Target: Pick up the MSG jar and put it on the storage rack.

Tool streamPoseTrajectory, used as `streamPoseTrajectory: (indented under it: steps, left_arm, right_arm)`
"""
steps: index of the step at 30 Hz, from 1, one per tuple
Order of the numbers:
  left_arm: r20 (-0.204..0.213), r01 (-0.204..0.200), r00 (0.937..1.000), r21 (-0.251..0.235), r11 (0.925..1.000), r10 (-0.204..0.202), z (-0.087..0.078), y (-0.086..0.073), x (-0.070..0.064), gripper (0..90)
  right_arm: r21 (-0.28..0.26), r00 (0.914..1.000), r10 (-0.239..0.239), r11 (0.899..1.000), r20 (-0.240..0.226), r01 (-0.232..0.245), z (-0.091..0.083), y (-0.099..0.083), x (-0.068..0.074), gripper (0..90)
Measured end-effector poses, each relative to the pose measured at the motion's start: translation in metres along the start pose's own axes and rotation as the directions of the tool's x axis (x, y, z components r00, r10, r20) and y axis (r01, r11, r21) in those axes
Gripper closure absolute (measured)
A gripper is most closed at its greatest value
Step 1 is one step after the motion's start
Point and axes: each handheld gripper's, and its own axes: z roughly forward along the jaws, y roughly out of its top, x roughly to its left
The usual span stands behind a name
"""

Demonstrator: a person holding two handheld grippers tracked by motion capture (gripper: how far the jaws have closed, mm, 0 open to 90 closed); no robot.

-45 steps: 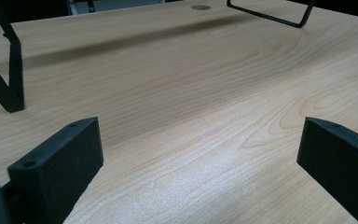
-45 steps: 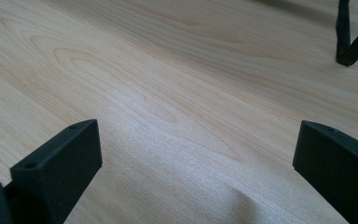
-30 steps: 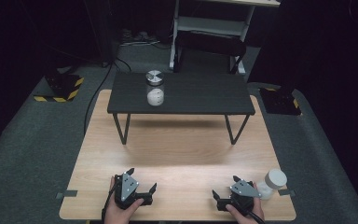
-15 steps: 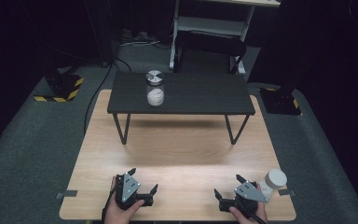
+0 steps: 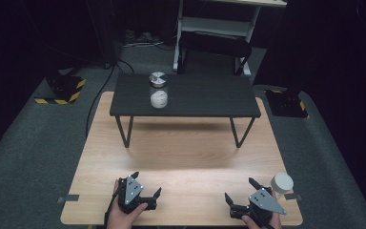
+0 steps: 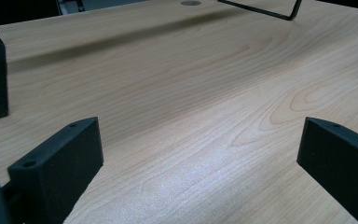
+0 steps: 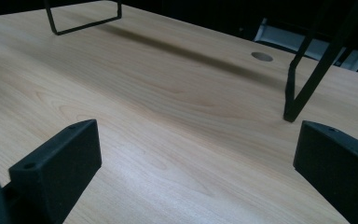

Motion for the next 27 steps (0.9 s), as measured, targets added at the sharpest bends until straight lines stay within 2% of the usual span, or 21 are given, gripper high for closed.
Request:
streamPoseTrajectory:
  steps: [7, 14, 20, 27]
  left_arm:
    - [-0.003, -0.004, 1.0, 0.017, 0.9998, 0.004, 0.001, 0.003, -0.001, 0.6]
    - [0.003, -0.006, 1.0, 0.017, 0.9998, 0.006, 0.001, 0.003, 0.0, 0.6]
    - [0.006, -0.01, 0.9999, 0.02, 0.9998, 0.01, 0.002, 0.003, 0.0, 0.6]
    - [0.011, -0.007, 0.9999, 0.021, 0.9998, 0.006, 0.002, 0.004, 0.001, 0.6]
  right_arm:
    - [-0.046, 0.9979, 0.028, 0.999, 0.059, -0.025, -0.018, 0.0, -0.006, 0.3]
    - [-0.086, 0.9896, 0.067, 0.995, 0.127, -0.056, -0.034, -0.001, -0.016, 0.3]
    - [-0.106, 0.979, 0.086, 0.992, 0.185, -0.067, -0.045, -0.004, -0.025, 0.3]
    - [-0.107, 0.9598, 0.115, 0.99, 0.256, -0.09, -0.052, -0.008, -0.032, 0.3]
